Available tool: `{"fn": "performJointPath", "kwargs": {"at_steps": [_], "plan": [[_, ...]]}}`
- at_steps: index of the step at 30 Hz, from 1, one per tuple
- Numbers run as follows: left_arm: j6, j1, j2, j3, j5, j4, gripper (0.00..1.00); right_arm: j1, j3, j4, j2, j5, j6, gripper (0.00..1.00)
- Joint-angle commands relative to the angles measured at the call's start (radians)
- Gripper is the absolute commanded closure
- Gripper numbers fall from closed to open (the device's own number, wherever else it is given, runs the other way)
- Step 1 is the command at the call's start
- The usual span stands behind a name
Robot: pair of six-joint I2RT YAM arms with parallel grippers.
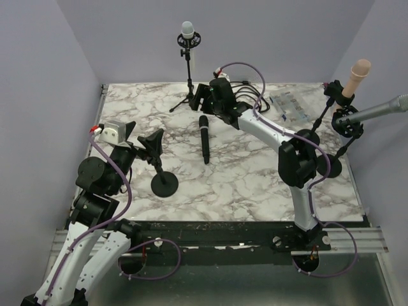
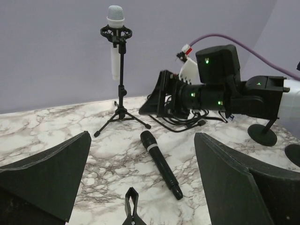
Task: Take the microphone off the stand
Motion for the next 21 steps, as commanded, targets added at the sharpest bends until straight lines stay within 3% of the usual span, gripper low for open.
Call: {"fn": "performJointPath", "kwargs": {"at_steps": [1,6,11,21], "plan": [[-0.005,0.008,-0.005,-0.007,-0.011,0.013,0.05,-0.064,0.116,0.132,0.080,-0.149,0.178,0.23],[-0.013,0.008,0.008,-0.004,0.025,0.015,0.05,-0.109,0.195,0.321,0.197,-0.276,0.406,0.16],[-0.013,0.008,-0.007,0.001,0.049,0.011,0.04,-0.149,0.260,0.561,0.337,-0.413,0.650,0.15],[-0.023,0.011,-0.019,0.002,0.055,0.014,0.05,-0.159,0.349,0.749,0.502,-0.460,0.876,0.18]]}}
